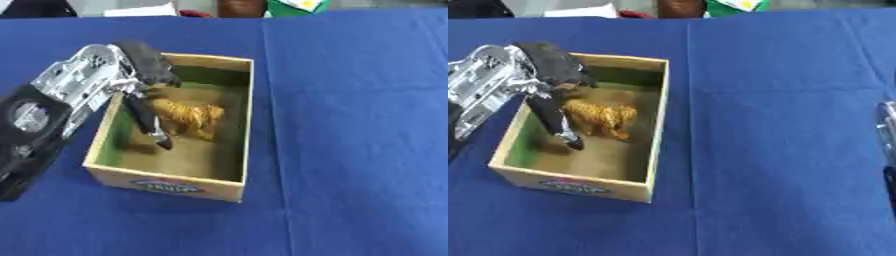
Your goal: Pick up objects on the table and place them in the box.
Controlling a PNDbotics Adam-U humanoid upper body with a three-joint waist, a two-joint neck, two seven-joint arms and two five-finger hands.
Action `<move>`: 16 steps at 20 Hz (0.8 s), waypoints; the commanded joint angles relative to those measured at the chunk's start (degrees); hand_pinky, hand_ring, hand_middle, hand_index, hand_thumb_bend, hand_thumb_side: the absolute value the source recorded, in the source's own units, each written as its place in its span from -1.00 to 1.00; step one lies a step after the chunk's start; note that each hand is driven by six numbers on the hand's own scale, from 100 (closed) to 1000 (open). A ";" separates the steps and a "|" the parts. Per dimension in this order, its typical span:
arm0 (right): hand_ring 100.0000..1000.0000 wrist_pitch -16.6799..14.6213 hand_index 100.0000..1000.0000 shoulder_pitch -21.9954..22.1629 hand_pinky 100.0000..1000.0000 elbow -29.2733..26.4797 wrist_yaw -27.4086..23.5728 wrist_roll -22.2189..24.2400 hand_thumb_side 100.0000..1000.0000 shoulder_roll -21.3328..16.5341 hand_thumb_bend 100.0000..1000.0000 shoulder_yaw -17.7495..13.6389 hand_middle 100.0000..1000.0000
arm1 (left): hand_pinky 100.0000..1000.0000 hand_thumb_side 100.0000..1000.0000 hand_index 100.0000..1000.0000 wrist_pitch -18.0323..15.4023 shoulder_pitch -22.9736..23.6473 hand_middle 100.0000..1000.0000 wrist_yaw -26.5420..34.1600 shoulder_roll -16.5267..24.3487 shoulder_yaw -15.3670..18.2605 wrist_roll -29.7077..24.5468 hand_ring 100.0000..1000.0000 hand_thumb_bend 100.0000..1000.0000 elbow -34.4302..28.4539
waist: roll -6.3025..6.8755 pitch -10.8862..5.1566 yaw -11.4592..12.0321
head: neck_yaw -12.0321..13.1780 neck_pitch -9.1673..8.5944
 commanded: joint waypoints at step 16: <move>0.32 -0.03 0.65 0.33 0.56 -0.82 0.61 -1.15 1.00 -1.66 -1.00 -1.70 0.45 | 0.07 0.99 0.49 9.79 0.35 0.21 6.15 7.93 21.00 12.44 0.36 -0.78 -24.11 | -0.61 -2.32 2.24 | -2.36 1.52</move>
